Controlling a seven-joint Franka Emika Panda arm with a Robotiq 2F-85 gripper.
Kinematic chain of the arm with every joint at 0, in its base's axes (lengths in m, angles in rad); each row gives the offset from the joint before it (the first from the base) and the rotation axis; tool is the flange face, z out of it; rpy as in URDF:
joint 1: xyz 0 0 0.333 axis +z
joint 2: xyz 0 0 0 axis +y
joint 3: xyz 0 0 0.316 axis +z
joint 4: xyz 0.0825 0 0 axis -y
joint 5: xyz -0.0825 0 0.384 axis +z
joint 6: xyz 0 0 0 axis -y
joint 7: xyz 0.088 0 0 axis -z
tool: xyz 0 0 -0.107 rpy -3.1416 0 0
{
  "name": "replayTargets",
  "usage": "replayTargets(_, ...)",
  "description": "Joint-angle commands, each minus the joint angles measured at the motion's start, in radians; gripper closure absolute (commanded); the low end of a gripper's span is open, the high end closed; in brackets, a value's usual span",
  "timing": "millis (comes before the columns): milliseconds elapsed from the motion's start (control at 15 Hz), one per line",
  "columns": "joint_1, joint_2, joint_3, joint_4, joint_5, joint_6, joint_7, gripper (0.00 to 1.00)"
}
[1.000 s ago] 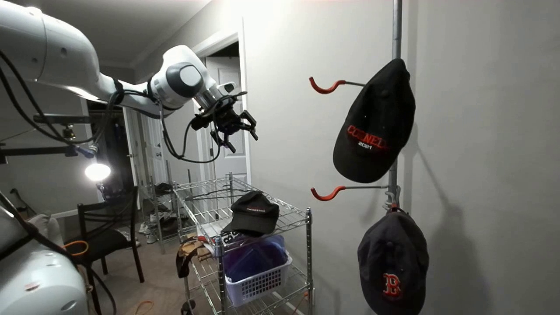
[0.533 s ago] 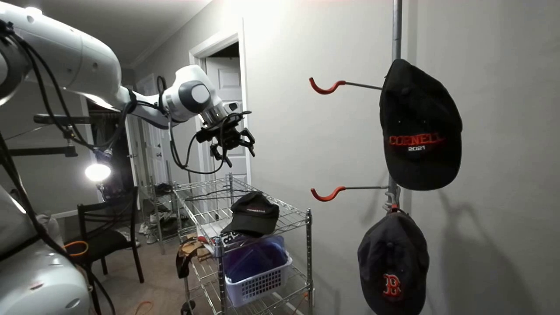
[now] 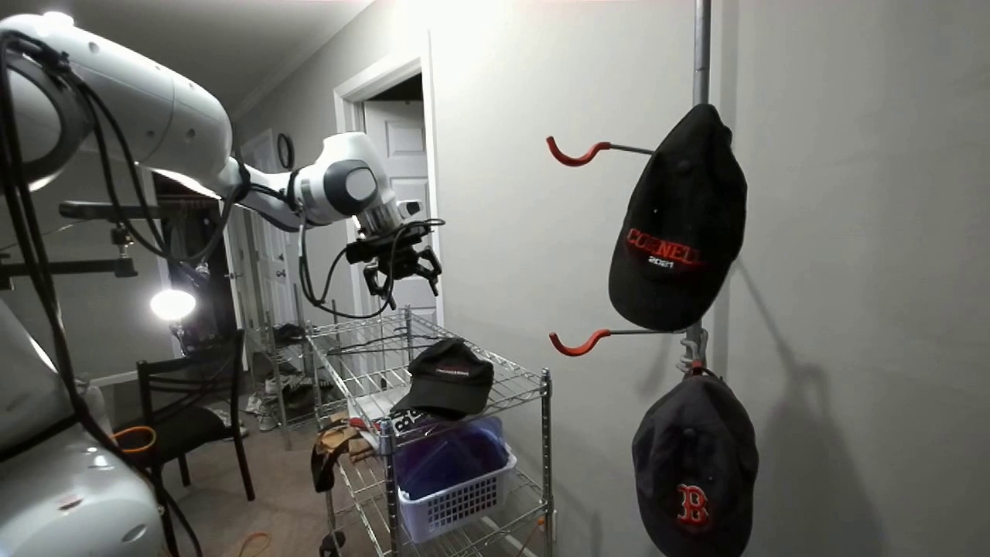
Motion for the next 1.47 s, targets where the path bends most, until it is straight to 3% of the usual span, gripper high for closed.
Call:
replayTargets(0, -0.001, 0.075, 0.004, 0.026, 0.051, -0.01, -0.06, 0.0)
replayTargets(1000, -0.082, 0.37, 0.022, 0.218, 0.029, -0.012, -0.035, 0.0)
replayTargets(1067, -0.083, 0.381, 0.023, 0.227, 0.028, -0.015, -0.033, 0.06)
replayTargets(1133, -0.084, 0.391, 0.024, 0.233, 0.025, -0.016, -0.03, 0.27)
replayTargets(1267, -0.086, 0.406, 0.026, 0.248, 0.023, -0.019, -0.029, 0.32)
replayTargets(1400, -0.088, 0.417, 0.027, 0.263, 0.024, -0.022, -0.028, 0.44)
